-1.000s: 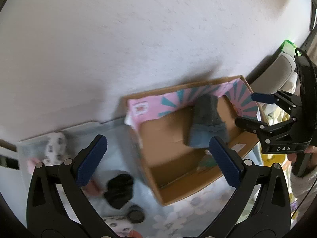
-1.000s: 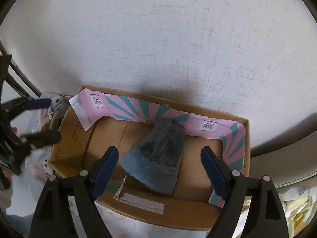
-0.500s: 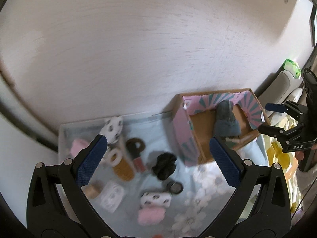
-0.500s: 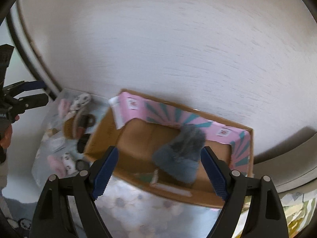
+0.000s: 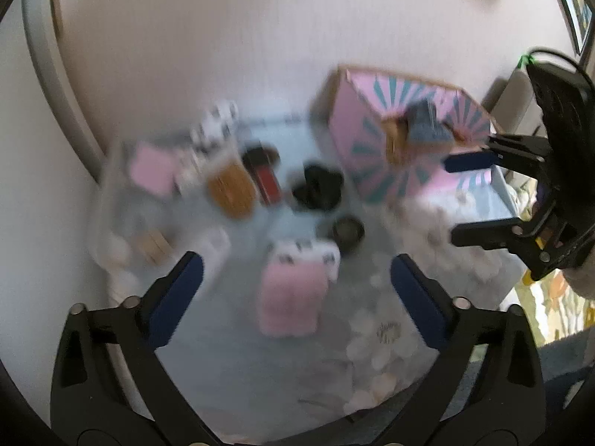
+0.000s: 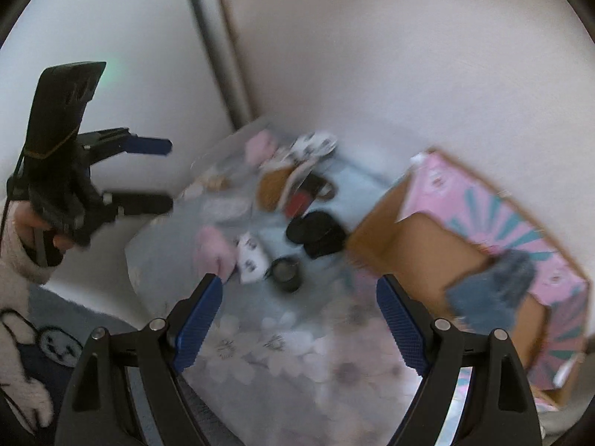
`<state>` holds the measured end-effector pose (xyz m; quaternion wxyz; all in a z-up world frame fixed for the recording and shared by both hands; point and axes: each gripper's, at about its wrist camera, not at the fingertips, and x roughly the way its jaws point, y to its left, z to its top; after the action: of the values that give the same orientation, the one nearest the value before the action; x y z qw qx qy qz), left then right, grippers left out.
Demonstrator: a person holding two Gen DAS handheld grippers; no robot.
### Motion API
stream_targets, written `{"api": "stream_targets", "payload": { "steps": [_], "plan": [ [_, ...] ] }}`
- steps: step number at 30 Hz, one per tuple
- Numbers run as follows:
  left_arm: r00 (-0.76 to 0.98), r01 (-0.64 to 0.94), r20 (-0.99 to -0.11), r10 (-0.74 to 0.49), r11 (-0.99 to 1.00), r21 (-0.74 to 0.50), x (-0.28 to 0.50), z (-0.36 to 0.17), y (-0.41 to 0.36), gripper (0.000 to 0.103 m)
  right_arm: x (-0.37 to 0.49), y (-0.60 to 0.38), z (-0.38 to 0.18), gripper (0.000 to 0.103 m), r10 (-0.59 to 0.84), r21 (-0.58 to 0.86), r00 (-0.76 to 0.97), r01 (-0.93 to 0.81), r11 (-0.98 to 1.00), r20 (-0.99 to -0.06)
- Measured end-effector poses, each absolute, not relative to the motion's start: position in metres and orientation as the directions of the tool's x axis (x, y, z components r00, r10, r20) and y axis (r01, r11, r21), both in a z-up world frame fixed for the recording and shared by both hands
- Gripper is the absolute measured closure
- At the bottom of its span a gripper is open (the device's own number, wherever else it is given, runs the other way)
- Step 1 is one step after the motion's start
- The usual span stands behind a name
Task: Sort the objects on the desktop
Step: 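Grasp the pink fuzzy sock with the left tool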
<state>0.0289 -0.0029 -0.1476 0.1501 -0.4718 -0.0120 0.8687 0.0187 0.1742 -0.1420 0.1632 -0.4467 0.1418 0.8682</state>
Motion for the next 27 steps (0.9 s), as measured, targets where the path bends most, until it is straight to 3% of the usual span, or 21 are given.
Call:
{"api": "stream_targets", "payload": {
  "steps": [10, 16, 18, 24, 27],
  "plan": [
    [-0.532, -0.167, -0.81, 0.247, -0.968, -0.185, 0.034, -0.222, 0.004, 0.019, -0.025, 0.174, -0.224, 0.04, 0.139, 0.046, -0.513, -0.331, -0.942, -0.847],
    [-0.537, -0.149, -0.805, 0.251, -0.968, -0.202, 0.031, -0.235, 0.0, 0.042, -0.04, 0.179, -0.234, 0.042, 0.146, 0.016, -0.515, -0.298, -0.954, -0.845],
    [-0.538, -0.151, -0.804, 0.253, -0.967, -0.203, 0.031, -0.236, 0.0, 0.053, -0.042, 0.182, -0.236, 0.049, 0.137, 0.016, -0.512, -0.282, -0.959, -0.848],
    [-0.553, -0.157, -0.795, 0.249, -0.968, -0.194, 0.034, -0.234, -0.004, 0.059, -0.044, 0.185, -0.242, 0.069, 0.103, 0.043, -0.504, -0.269, -0.962, -0.858],
    [-0.559, -0.158, -0.792, 0.247, -0.969, -0.191, 0.035, -0.227, -0.006, 0.059, -0.041, 0.185, -0.24, 0.07, 0.108, 0.039, -0.502, -0.274, -0.961, -0.858]
  ]
}}
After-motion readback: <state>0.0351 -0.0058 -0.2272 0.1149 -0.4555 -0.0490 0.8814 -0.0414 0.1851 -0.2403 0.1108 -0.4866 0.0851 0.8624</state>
